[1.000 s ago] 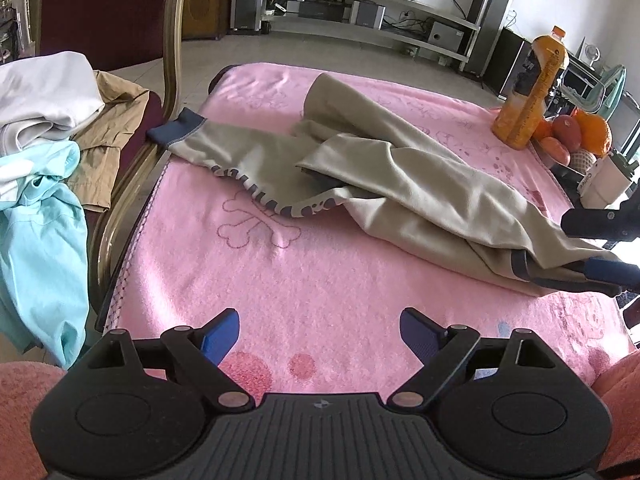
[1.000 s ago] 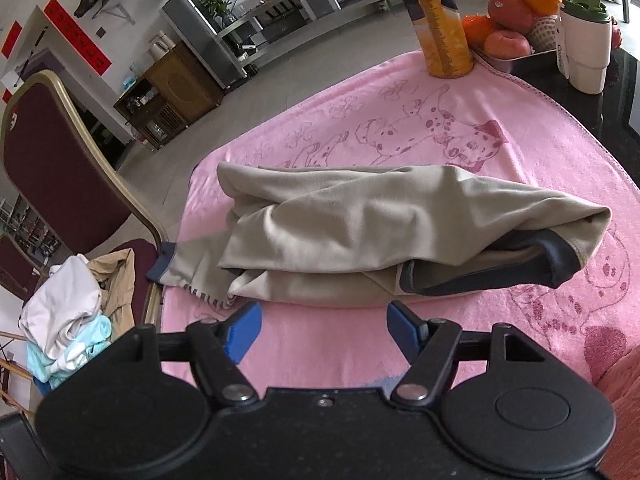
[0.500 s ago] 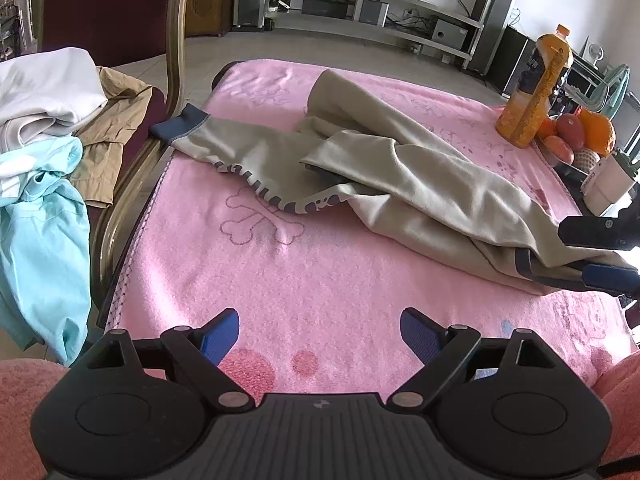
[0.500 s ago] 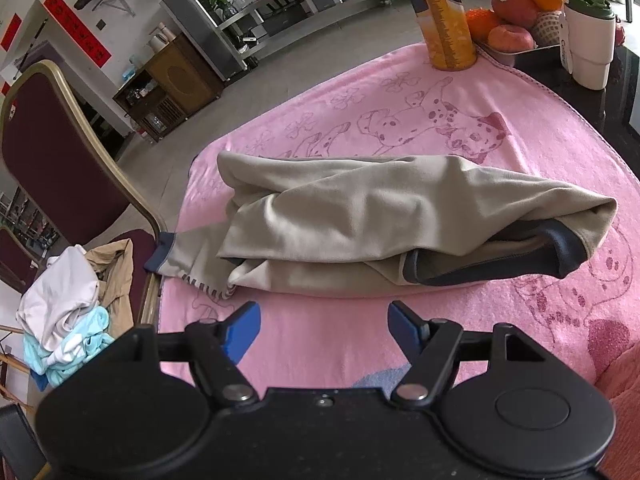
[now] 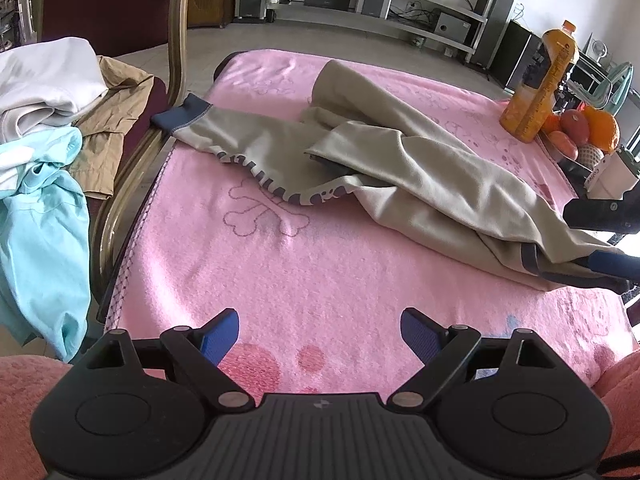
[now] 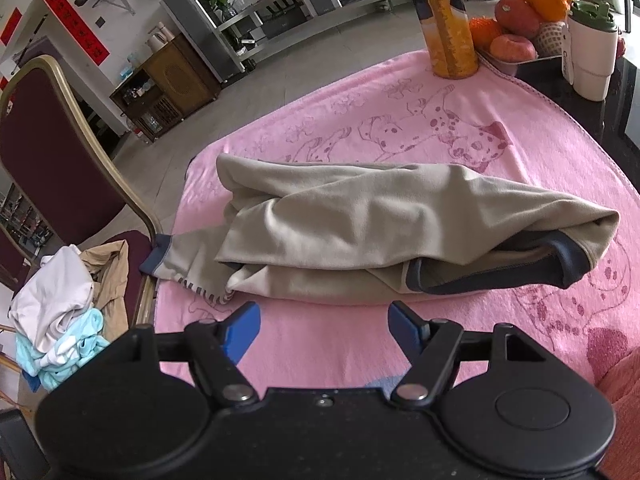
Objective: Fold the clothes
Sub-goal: 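Lower the sweatshirt onto the towel with the right gripper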
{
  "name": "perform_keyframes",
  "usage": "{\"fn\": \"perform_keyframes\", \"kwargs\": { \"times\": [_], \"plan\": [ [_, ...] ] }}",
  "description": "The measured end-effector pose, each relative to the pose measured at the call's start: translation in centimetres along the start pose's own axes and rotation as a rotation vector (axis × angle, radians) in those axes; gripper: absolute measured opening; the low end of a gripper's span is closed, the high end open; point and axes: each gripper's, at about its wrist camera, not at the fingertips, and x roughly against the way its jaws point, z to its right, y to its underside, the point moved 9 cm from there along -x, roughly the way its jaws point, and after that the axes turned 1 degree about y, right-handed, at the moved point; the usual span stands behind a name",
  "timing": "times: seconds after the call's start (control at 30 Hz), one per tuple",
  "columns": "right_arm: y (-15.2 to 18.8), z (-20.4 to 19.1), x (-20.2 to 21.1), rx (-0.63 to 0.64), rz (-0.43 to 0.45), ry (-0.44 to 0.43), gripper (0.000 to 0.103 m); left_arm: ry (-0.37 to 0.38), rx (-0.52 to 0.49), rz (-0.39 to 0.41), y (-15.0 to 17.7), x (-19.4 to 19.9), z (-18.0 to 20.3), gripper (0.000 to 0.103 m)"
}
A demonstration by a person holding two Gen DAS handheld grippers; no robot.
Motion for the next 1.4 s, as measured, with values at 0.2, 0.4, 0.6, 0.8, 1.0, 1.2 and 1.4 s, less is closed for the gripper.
{"fn": "perform_keyframes", "kwargs": {
  "times": [0.2, 0.4, 0.6, 0.8, 1.0, 1.2, 1.4],
  "plan": [
    [0.1, -0.8, -0.3, 0.022, -0.004, 0.0, 0.069, 0.003, 0.01, -0.002, 0.0, 0.0, -0.4, 0.088],
    [0.3, -1.4, -0.2, 0.037, -0.007, -0.01, 0.069, -0.007, 0.016, -0.002, 0.0, 0.0, -0.6, 0.088],
    [0.1, -0.9, 0.1, 0.023, 0.005, -0.014, 0.07, -0.014, 0.007, 0.0, 0.0, 0.0, -0.4, 0.088],
    [-0.1, -0.6, 0.1, 0.02, 0.011, -0.007, 0.07, -0.016, 0.003, -0.005, 0.1, -0.2, -0.3, 0.088],
    [-0.1, -0.9, 0.5, 0.033, 0.023, -0.019, 0.07, -0.049, 0.02, 0.004, 0.0, 0.2, -1.0, 0.088],
    [-0.1, -0.8, 1.4, 0.04, 0.034, -0.049, 0.07, -0.085, 0.026, 0.021, -0.1, 0.8, -1.3, 0.088],
    [0.0, 0.1, 2.1, 0.036, 0.043, -0.061, 0.072, -0.103, -0.014, 0.03, 0.1, 0.8, -0.3, 0.088]
  ]
}}
